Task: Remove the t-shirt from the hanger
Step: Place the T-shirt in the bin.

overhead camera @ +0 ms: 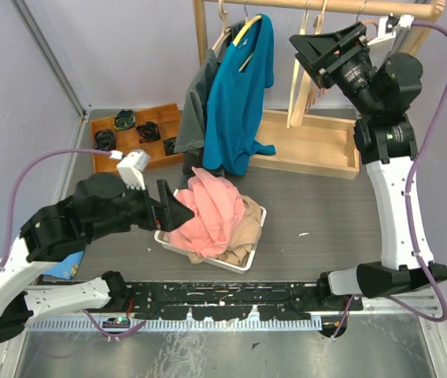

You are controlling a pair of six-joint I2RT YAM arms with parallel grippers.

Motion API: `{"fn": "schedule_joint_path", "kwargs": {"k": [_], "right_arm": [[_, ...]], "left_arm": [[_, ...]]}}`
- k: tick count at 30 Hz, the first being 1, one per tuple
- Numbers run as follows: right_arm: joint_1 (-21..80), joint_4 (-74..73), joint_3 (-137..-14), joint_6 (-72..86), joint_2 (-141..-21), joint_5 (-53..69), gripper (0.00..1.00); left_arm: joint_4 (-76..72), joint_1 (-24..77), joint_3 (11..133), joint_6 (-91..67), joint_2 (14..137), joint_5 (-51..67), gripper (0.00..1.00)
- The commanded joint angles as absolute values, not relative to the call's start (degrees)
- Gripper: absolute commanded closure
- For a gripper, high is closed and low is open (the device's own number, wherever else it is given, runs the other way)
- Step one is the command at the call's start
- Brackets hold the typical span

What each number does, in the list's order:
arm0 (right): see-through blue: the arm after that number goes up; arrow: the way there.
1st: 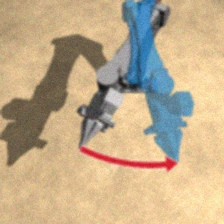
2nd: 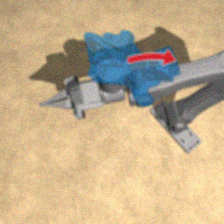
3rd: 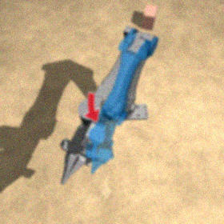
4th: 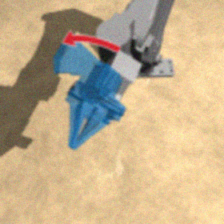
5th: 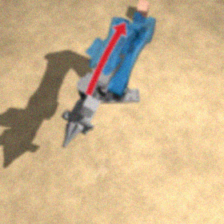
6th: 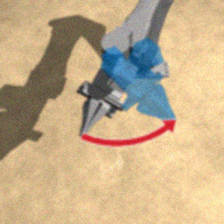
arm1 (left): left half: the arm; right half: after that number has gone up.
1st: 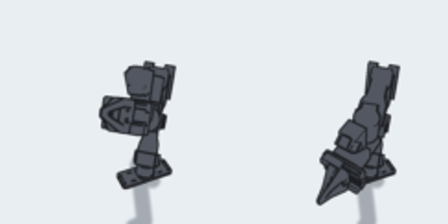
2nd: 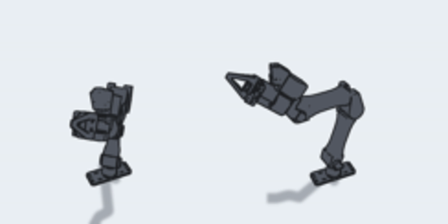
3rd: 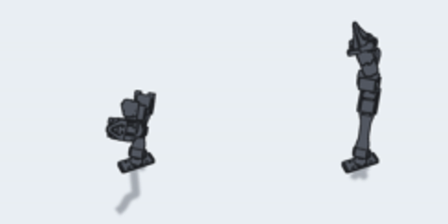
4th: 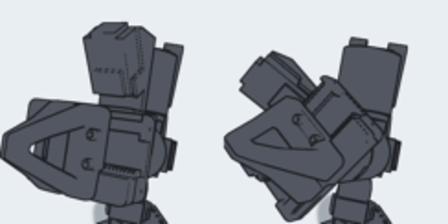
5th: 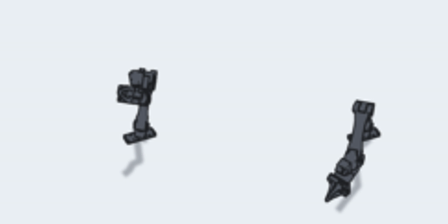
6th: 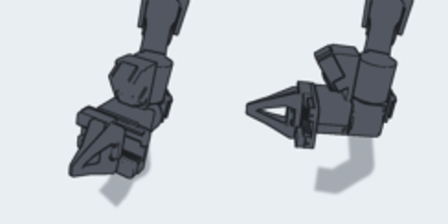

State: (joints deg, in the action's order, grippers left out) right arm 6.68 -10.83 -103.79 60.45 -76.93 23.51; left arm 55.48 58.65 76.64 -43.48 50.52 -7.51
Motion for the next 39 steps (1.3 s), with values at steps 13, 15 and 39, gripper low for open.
{"fn": "schedule_joint_path", "kwargs": {"k": [13, 15, 39], "right_arm": [[17.1, -4.9, -113.5, 61.3, -88.3, 14.7, 0.40], [17.8, -4.3, -114.0, 61.7, -89.9, 13.7, 0.41], [22.5, -13.7, -129.5, 61.6, -103.9, 0.6, 0.45]], "left_arm": [[38.8, 58.7, 86.2, -27.4, 50.3, -19.4, 0.02], [38.9, 58.7, 87.3, -26.5, 51.1, -19.4, 0.02], [37.4, 58.7, 87.5, -21.4, 50.0, -23.4, 0.02]]}}
